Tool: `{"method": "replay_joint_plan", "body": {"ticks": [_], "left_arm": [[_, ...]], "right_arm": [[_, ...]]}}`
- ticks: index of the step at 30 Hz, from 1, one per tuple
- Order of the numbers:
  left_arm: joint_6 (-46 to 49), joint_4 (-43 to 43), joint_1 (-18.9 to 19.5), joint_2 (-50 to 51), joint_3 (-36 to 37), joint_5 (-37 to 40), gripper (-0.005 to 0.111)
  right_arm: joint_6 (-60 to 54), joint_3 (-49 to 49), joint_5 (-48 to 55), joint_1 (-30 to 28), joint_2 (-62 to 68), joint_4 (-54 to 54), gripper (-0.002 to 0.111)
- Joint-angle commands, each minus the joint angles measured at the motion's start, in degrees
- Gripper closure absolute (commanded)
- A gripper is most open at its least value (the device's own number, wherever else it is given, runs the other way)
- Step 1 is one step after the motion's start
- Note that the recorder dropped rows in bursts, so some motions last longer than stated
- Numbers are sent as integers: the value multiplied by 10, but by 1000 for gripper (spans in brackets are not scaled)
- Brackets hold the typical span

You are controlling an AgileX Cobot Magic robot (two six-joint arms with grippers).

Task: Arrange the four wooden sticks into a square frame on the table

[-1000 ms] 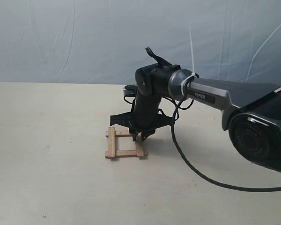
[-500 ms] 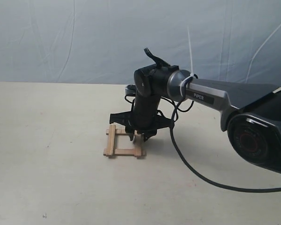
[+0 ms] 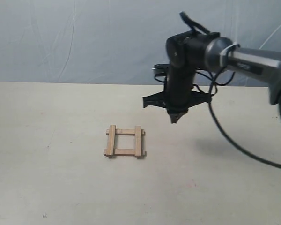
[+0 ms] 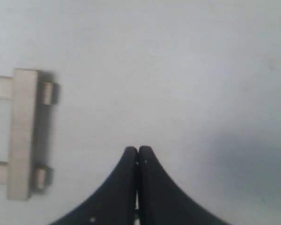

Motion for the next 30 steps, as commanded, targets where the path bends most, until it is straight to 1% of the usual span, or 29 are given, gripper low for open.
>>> {"method": "replay_joint_plan", "body": {"ticks": [1, 5, 8, 10, 12, 14, 16, 20, 23, 26, 27, 29, 30], "left_arm": [[0, 3, -2, -4, 1, 0, 107], [0, 3, -2, -4, 1, 0, 107], [0, 3, -2, -4, 1, 0, 107], [0, 3, -2, -4, 1, 0, 107], [0, 3, -2, -4, 1, 0, 107], [0, 3, -2, -4, 1, 0, 107], [0, 3, -2, -4, 1, 0, 107], [0, 3, -2, -4, 1, 0, 107], [0, 3, -2, -4, 1, 0, 107], [0, 3, -2, -4, 1, 0, 107], [0, 3, -2, -4, 1, 0, 107], [0, 3, -2, -4, 1, 0, 107], [0, 3, -2, -4, 1, 0, 107]], "right_arm": [[-96, 144, -60, -79, -91, 56, 109], [-116, 299, -160, -161, -188, 54, 109], [-123, 427, -255, -218, -272, 54, 109], [-123, 511, -337, -252, -337, 54, 109], [-123, 581, -413, -279, -407, 48, 109], [-123, 655, -480, -295, -483, 36, 109], [-123, 720, -531, -312, -555, 24, 109], [-123, 832, -586, -370, -707, 18, 109], [-123, 900, -589, -391, -823, -22, 109], [-123, 962, -600, -385, -914, -32, 109], [-123, 1008, -628, -375, -966, -32, 109], [-123, 1051, -681, -359, -1003, -22, 109], [-122, 1076, -732, -345, -1020, -5, 109]]}}
